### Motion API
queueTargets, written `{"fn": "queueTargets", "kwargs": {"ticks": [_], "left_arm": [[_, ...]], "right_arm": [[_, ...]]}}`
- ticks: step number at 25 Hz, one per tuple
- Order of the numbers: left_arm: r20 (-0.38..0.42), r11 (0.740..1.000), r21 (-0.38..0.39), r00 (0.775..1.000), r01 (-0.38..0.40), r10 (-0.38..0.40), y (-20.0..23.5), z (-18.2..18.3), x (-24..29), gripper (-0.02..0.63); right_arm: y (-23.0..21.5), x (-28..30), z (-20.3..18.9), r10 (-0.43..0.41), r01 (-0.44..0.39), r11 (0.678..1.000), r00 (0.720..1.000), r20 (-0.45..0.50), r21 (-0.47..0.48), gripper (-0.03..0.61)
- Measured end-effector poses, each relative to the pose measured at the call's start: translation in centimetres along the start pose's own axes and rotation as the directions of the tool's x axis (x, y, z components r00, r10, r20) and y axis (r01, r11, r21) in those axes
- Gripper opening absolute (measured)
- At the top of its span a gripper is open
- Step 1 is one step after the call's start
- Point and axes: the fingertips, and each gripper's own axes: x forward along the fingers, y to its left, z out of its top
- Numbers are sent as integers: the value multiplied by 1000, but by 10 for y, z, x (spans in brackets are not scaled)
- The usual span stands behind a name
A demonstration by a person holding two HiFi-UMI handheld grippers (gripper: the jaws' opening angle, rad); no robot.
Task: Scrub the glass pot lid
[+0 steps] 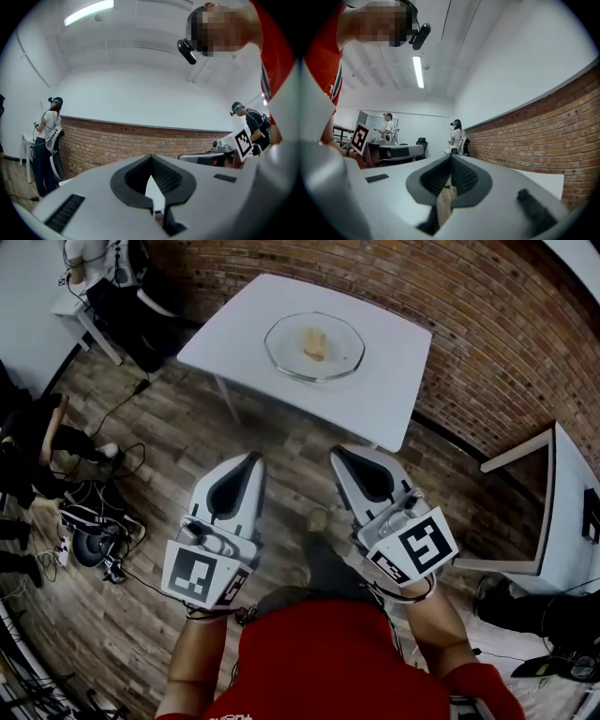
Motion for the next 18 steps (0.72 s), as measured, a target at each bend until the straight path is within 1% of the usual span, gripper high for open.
{"fn": "queueTargets", "kwargs": {"ticks": [3, 4, 6, 7, 12, 16, 18], "left_arm": [[-4, 1000, 6, 1000, -5, 5, 14, -2, 14, 17], [-15, 1000, 10, 1000, -11, 11, 20, -7, 18, 17], [-49, 999, 11, 998, -30, 30, 34, -27, 25, 17], [-49, 999, 11, 998, -31, 32, 39, -30, 33, 17], [1, 1000, 18, 1000, -3, 3, 61, -12, 92, 17], [-12, 1000, 4, 1000, -18, 18, 88, -30, 128, 17], [-45, 999, 5, 998, -33, 33, 100, -50, 141, 17]], "right_arm": [[-12, 16, 2, 8, -8, 1000, 1000, 6, -4, 29], [-18, 21, 3, 7, -7, 1000, 1000, 10, -4, 29], [-32, 31, 2, 6, -6, 1000, 1000, 18, -3, 29], [-40, 36, 1, 5, -5, 1000, 1000, 21, -3, 30], [-86, 70, -1, 2, -2, 1000, 1000, 26, 0, 29], [-126, 99, -4, 5, -5, 1000, 1000, 20, -10, 29], [-145, 110, -6, 8, -8, 1000, 1000, 18, -17, 31]]}}
